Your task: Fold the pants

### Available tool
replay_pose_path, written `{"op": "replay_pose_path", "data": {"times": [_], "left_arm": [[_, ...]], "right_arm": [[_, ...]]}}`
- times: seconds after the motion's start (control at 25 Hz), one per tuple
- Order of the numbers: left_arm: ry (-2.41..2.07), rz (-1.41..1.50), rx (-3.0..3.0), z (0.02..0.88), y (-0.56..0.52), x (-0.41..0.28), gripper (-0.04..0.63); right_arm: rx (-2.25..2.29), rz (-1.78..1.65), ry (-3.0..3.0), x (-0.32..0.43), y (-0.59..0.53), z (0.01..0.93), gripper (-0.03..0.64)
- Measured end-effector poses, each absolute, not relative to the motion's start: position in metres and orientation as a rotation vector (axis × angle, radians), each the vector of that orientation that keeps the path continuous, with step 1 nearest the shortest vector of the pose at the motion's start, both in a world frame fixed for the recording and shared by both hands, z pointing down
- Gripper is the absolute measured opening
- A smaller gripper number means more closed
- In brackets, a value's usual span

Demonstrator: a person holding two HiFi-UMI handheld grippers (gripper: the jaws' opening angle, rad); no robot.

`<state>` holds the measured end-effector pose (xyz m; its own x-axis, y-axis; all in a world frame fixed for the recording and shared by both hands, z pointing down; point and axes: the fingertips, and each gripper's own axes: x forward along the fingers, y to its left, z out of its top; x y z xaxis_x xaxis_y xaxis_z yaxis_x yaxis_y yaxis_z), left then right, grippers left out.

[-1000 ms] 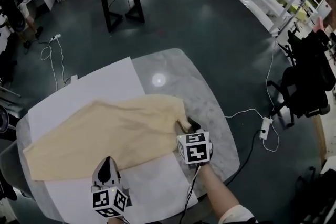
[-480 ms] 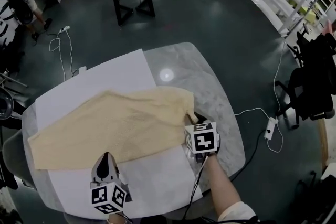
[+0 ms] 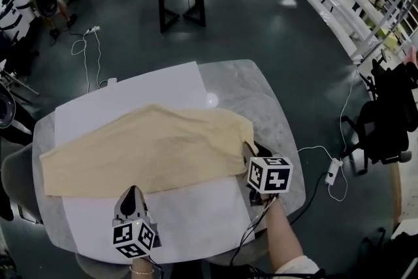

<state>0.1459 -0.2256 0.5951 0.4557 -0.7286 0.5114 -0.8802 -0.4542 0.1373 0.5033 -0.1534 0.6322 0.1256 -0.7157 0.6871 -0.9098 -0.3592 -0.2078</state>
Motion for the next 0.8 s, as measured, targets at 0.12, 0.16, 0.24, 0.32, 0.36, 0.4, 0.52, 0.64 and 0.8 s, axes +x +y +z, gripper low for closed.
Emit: {"op": "replay_pose_path", "data": {"times": [0.12, 0.16, 0.24, 0.32, 0.36, 0.4, 0.52, 0.64, 0.8], "left_arm": [[-1.378, 0.541, 2.311, 0.585, -0.227, 0.118, 0.000], [-1.391, 0.538, 2.309, 0.581, -0.228, 0.106, 0.000], [-1.414, 0.525, 2.308, 0.571, -0.233, 0.086, 0.000], [-1.432, 0.505, 2.312, 0.558, -0.238, 0.069, 0.000], [-1.439, 0.495, 2.317, 0.551, -0.240, 0.062, 0.000], [-1.445, 0.484, 2.323, 0.545, -0.242, 0.055, 0.000], [-1.463, 0.453, 2.336, 0.531, -0.245, 0.033, 0.000], [-1.484, 0.436, 2.329, 0.526, -0.245, 0.012, 0.000], [-1.508, 0.429, 2.307, 0.527, -0.247, -0.013, 0.000]], "right_arm": [[2.182, 1.054, -1.649, 0.478, -0.155, 0.601, 0.086], [2.193, 1.041, -1.665, 0.467, -0.157, 0.591, 0.086], [2.208, 1.001, -1.685, 0.448, -0.164, 0.573, 0.084], [2.218, 0.967, -1.700, 0.431, -0.172, 0.555, 0.084], [2.223, 0.954, -1.708, 0.422, -0.176, 0.548, 0.084], [2.225, 0.938, -1.717, 0.413, -0.181, 0.541, 0.084], [2.209, 0.888, -1.732, 0.385, -0.192, 0.529, 0.084], [2.186, 0.877, -1.750, 0.363, -0.199, 0.528, 0.084], [2.188, 0.900, -1.805, 0.338, -0.210, 0.525, 0.084]]}}
